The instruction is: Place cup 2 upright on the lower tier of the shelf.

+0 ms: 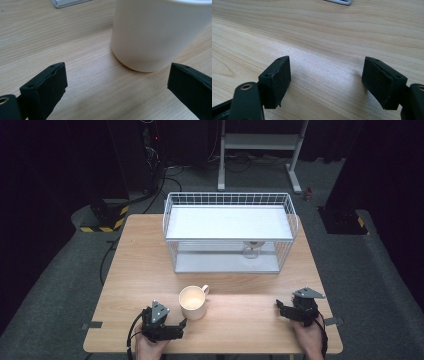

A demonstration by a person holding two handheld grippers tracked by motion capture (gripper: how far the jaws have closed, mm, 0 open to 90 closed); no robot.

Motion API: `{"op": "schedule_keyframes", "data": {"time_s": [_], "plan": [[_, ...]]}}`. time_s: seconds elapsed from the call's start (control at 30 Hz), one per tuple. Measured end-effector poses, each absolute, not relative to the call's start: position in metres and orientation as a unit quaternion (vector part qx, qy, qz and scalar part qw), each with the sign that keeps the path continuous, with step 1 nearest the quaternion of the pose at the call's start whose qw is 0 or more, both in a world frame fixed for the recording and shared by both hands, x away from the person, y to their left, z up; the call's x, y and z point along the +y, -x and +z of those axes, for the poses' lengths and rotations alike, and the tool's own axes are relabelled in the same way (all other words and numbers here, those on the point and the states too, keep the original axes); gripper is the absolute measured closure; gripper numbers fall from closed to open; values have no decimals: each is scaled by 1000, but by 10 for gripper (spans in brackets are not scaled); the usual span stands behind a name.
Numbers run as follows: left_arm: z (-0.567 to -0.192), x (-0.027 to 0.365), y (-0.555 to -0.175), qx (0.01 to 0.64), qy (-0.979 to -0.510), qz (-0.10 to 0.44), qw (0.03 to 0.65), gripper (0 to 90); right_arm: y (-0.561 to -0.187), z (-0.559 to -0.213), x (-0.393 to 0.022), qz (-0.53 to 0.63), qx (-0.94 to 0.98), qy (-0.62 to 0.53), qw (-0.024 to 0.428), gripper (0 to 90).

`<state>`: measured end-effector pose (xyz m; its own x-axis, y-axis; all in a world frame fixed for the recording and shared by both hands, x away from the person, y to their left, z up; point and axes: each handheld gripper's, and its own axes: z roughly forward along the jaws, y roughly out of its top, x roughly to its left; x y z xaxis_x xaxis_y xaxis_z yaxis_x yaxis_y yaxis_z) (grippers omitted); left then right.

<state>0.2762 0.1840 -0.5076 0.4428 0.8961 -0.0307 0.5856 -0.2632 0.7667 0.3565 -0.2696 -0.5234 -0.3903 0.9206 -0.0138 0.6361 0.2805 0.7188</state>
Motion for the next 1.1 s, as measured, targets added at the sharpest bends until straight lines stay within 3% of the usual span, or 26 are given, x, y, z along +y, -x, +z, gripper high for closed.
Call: {"op": "schedule_keyframes", "data": {"time_s": [1.1], "plan": [[-497,147,-299,443,-785,206,381,26,-356,-523,-270,321,768,-507,221,227]]}}
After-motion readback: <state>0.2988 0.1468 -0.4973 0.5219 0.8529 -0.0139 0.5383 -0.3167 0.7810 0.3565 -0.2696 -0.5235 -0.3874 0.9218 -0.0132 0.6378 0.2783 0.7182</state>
